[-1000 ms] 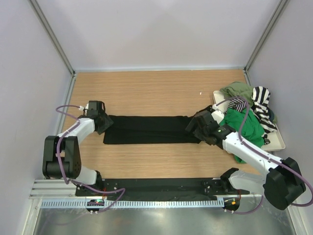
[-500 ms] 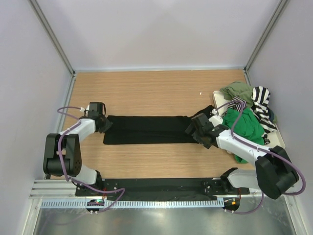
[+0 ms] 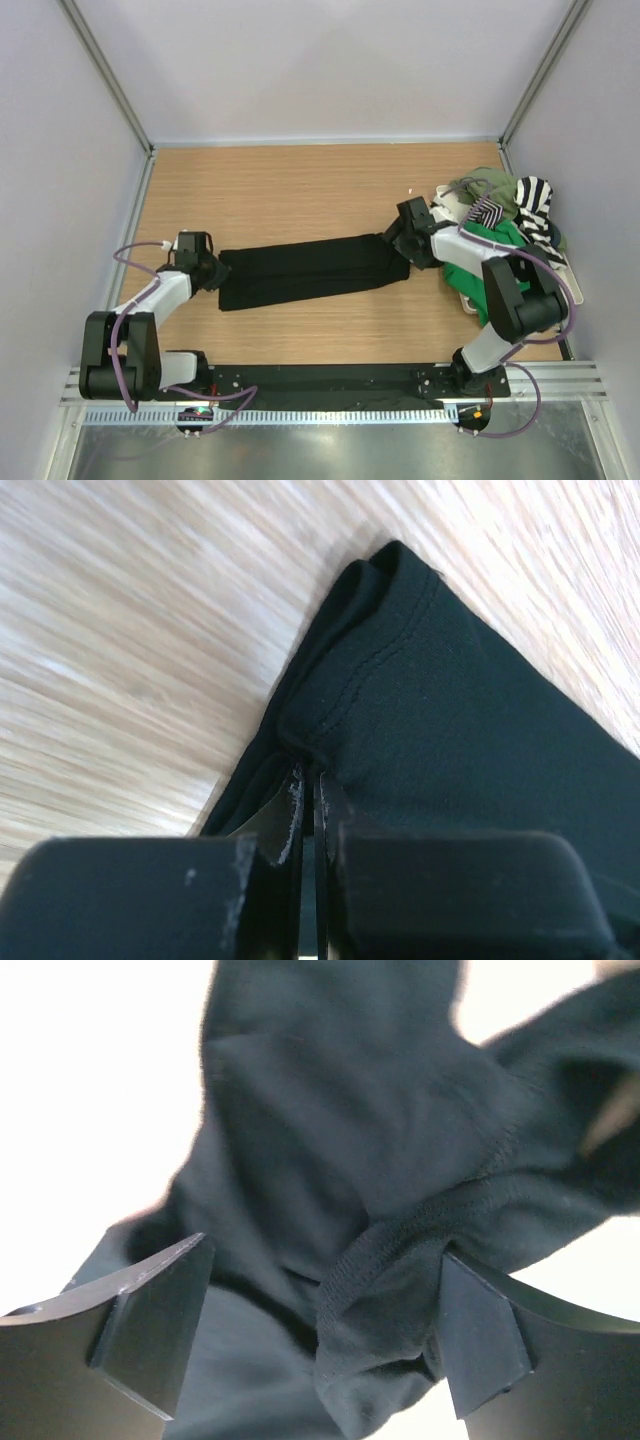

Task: Fold and stack the tank tops
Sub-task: Fold the tank top

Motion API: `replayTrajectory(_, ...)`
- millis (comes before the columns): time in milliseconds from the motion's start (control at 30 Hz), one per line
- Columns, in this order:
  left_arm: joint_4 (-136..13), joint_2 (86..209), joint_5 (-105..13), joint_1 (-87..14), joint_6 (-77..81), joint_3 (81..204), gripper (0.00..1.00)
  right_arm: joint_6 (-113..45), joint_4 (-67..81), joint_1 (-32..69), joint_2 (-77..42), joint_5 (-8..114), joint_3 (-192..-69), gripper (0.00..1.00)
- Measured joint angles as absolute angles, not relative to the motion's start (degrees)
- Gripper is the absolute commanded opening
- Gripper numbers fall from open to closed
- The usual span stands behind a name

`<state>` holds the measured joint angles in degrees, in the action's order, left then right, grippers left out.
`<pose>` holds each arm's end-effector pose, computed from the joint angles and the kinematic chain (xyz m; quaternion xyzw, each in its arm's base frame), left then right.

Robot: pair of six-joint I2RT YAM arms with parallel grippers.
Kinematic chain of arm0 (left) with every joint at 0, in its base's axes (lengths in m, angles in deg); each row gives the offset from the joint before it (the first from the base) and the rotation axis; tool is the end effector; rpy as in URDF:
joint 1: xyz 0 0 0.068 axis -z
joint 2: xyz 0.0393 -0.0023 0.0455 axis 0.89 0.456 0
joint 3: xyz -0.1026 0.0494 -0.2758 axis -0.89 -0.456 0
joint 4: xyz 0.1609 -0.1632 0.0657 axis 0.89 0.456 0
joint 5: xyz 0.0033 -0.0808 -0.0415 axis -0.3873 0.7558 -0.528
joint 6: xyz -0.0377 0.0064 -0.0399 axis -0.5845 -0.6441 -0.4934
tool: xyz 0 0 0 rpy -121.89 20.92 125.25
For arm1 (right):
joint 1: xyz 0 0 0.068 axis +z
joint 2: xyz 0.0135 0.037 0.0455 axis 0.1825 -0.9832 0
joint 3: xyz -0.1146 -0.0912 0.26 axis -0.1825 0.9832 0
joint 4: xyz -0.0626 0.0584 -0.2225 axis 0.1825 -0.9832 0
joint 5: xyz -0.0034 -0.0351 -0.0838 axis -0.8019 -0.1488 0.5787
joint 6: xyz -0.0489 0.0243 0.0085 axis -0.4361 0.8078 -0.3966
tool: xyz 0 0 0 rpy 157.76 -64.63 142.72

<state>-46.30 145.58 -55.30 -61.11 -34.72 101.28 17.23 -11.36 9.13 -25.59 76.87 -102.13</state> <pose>0.2033 -0.0058 0.1939 -0.3764 0.8795 -0.1160 0.2672 0.2625 0.0828 0.2071 0.3479 0.8922 0.0551 0.2826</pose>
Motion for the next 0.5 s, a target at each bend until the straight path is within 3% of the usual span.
replayTrajectory(233,-47.48,140.03,-51.87,-59.45,-36.41,96.27,0.00,10.59,-6.56,6.94,-39.51,70.42,-116.31,0.70)
replayTrajectory(500,-45.99,132.71,-51.80,-48.17,-41.39,91.68,0.00,4.77,-6.29,6.02,-60.58,62.20,-143.68,0.45)
